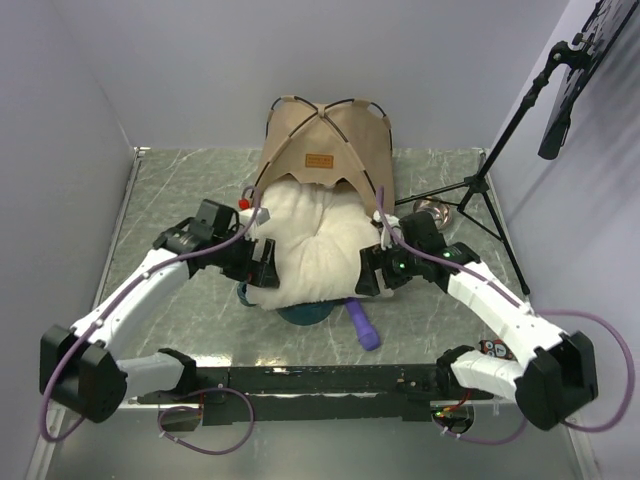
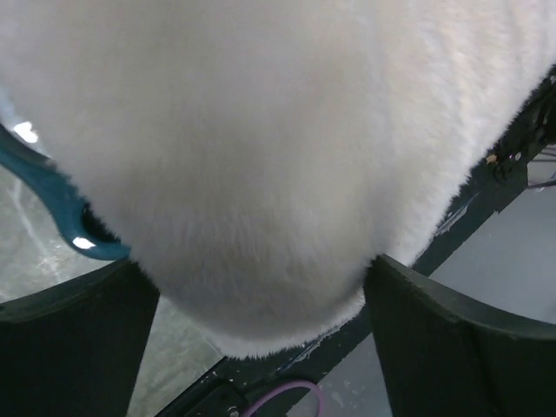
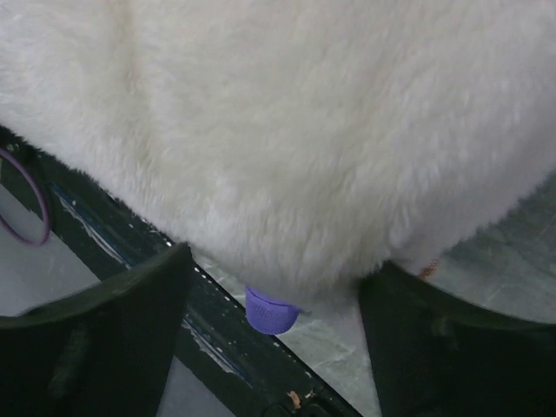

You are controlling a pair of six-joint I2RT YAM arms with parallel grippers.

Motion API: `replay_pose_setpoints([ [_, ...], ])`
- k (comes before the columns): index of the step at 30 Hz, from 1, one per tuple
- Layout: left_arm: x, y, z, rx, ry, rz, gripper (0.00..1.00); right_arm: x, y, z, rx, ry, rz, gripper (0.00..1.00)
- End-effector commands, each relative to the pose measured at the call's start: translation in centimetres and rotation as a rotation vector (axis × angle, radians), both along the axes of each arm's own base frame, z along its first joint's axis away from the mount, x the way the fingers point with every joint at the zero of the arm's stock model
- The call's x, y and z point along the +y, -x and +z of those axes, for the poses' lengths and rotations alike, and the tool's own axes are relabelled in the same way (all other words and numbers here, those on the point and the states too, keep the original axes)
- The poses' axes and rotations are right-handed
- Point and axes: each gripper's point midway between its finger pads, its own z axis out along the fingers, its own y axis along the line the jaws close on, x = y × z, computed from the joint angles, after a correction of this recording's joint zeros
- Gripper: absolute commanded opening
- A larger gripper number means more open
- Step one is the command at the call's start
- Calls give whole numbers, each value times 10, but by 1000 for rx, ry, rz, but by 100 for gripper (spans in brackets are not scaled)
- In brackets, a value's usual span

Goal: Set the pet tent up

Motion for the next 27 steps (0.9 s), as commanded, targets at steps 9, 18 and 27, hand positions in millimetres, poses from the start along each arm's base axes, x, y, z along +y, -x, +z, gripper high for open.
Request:
replay_pose_setpoints([
  [9,-31,-96,85,-366,87,79,1,36,-50,82,-297,-169,49,0],
  [18,-35,-183,83,-531,-11,206,1,36,-146,98,-595,49,-93,0],
  [27,-51,-205,48,-489,9,274,1,26,-213,97,-707,229,-275,0],
])
